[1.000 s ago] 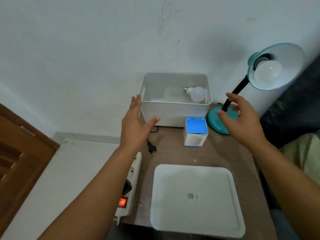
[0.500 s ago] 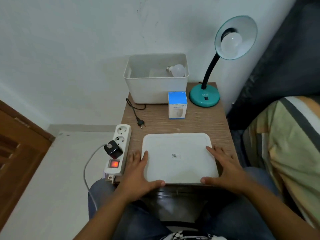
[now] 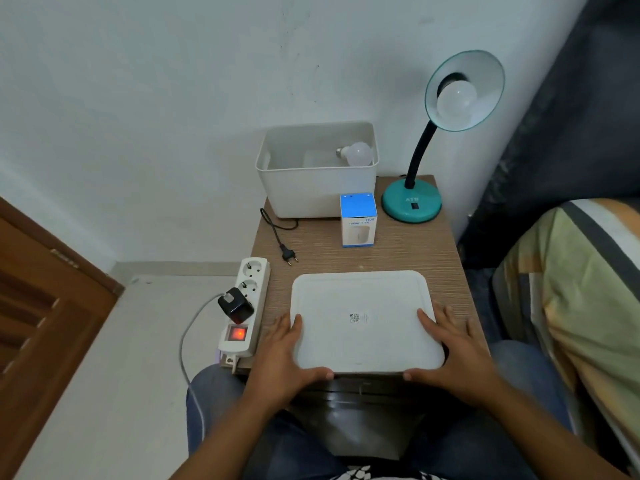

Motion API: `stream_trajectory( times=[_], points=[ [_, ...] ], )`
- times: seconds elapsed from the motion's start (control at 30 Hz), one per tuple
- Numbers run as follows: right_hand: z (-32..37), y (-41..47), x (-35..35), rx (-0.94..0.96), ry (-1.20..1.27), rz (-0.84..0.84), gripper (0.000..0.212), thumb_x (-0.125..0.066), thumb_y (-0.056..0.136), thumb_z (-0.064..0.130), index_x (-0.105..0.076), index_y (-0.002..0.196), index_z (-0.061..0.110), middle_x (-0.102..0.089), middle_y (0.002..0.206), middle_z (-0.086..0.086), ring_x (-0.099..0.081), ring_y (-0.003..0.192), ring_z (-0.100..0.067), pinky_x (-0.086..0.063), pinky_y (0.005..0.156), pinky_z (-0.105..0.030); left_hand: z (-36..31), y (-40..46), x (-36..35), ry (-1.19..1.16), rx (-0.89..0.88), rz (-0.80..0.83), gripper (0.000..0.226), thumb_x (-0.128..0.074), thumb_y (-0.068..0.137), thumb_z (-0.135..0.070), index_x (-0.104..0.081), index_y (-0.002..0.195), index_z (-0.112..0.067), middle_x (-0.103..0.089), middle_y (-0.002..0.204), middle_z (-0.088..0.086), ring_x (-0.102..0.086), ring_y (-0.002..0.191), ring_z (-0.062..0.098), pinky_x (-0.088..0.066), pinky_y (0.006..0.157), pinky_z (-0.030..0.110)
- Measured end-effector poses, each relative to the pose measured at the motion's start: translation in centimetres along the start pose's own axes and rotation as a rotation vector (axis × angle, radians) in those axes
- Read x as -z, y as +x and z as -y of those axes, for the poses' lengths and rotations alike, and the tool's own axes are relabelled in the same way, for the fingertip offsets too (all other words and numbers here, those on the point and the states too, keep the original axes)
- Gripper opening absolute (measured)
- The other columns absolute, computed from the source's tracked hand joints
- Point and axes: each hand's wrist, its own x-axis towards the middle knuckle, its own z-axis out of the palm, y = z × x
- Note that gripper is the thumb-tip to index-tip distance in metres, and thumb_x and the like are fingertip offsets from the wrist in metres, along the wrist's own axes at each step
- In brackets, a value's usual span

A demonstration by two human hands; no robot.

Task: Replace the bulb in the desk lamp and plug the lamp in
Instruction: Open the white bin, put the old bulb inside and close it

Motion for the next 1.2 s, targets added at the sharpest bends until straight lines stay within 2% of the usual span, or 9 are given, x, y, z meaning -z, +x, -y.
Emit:
stream_trajectory(
  times=[0.07, 0.13, 0.33, 0.43, 0.5, 0.73, 0.83, 0.97, 1.2],
  points=[
    [0.4, -0.3, 0.6, 0.011, 0.085, -0.018, 0.12, -0.062, 0.059, 0.083, 0.003, 0.151, 0.042, 0.014, 0.16, 0.01, 0.023, 0.142, -0.006, 0.019, 0.113, -0.031, -0.3, -0.2, 0.3, -0.067, -0.009, -0.032, 0.127, -0.088, 0.064, -0.059, -0.016, 0.162, -0.021, -0.006, 0.169, -0.006, -0.006, 0.155, 0.011, -0.007, 0.121, 0.024],
    [0.6, -0.2, 1.6, 0.03, 0.119, -0.051, 0.115, -0.07, 0.065, 0.072, 0.006, 0.147, 0.045, 0.018, 0.158, 0.013, 0.025, 0.141, -0.005, 0.013, 0.115, -0.034, -1.0, 0.0, 1.0, -0.104, -0.025, -0.071, 0.128, -0.089, 0.063, -0.057, -0.016, 0.163, -0.023, -0.006, 0.168, -0.011, -0.011, 0.154, 0.01, -0.011, 0.12, 0.024],
    [1.6, 3.7, 6.7, 0.15, 0.079, -0.19, 0.109, -0.06, 0.065, 0.081, 0.009, 0.145, 0.053, 0.022, 0.158, 0.018, 0.022, 0.147, -0.009, 0.009, 0.118, -0.037, -4.7, 3.3, 6.1, -0.023, -0.117, -0.18, 0.126, -0.085, 0.066, -0.063, -0.014, 0.163, -0.024, -0.008, 0.168, -0.012, -0.017, 0.153, 0.012, -0.017, 0.119, 0.025],
    [3.2, 6.6, 9.7, 0.207, 0.078, -0.257, 0.11, -0.058, 0.064, 0.083, 0.006, 0.147, 0.05, 0.016, 0.161, 0.015, 0.017, 0.149, -0.013, 0.002, 0.118, -0.042, -6.3, 5.8, 9.3, -0.04, -0.152, -0.225, 0.124, -0.085, 0.066, -0.063, -0.016, 0.162, -0.026, -0.014, 0.164, -0.019, -0.027, 0.15, 0.017, -0.029, 0.119, 0.035],
    [4.5, 8.6, 11.5, 0.216, 0.103, -0.271, 0.114, -0.06, 0.061, 0.082, 0.0, 0.15, 0.045, 0.01, 0.162, 0.012, 0.013, 0.149, -0.014, -0.004, 0.118, -0.044, -7.1, 7.7, 11.4, -0.035, -0.183, -0.256, 0.122, -0.085, 0.067, -0.061, -0.017, 0.162, -0.026, -0.011, 0.164, -0.02, -0.026, 0.151, 0.017, -0.029, 0.12, 0.037],
    [8.9, 15.9, 15.9, 0.222, 0.174, -0.284, 0.113, -0.074, 0.066, 0.066, -0.011, 0.154, 0.036, 0.008, 0.162, 0.012, 0.009, 0.149, -0.008, -0.007, 0.12, -0.04, -7.6, 14.8, 17.7, -0.025, -0.19, -0.264, 0.12, -0.086, 0.066, -0.058, -0.024, 0.161, -0.021, -0.013, 0.167, -0.015, -0.025, 0.15, 0.014, -0.03, 0.119, 0.036],
    [10.5, 19.2, 17.4, 0.217, 0.153, -0.264, 0.113, -0.073, 0.067, 0.067, -0.011, 0.156, 0.034, 0.008, 0.163, 0.01, 0.008, 0.149, -0.008, -0.005, 0.118, -0.034, -7.1, 18.3, 19.8, -0.038, -0.162, -0.25, 0.121, -0.087, 0.063, -0.061, -0.027, 0.16, -0.021, -0.015, 0.168, -0.01, -0.022, 0.153, 0.015, -0.026, 0.123, 0.04],
    [11.8, 22.6, 18.4, 0.183, 0.106, -0.23, 0.114, -0.069, 0.067, 0.072, -0.011, 0.156, 0.031, 0.005, 0.165, 0.004, 0.008, 0.15, -0.011, -0.006, 0.12, -0.041, -6.8, 22.3, 21.4, -0.095, -0.141, -0.217, 0.118, -0.09, 0.06, -0.057, -0.034, 0.158, -0.019, -0.02, 0.167, -0.01, -0.026, 0.152, 0.015, -0.028, 0.123, 0.04],
    [11.5, 25.3, 18.2, 0.129, 0.084, -0.186, 0.111, -0.065, 0.068, 0.074, -0.012, 0.156, 0.03, 0.002, 0.165, 0.002, 0.008, 0.15, -0.012, -0.005, 0.121, -0.041, -5.8, 26.1, 21.3, -0.149, -0.136, -0.164, 0.12, -0.089, 0.055, -0.061, -0.038, 0.156, -0.021, -0.025, 0.166, -0.012, -0.031, 0.149, 0.014, -0.032, 0.121, 0.038]
  ],
)
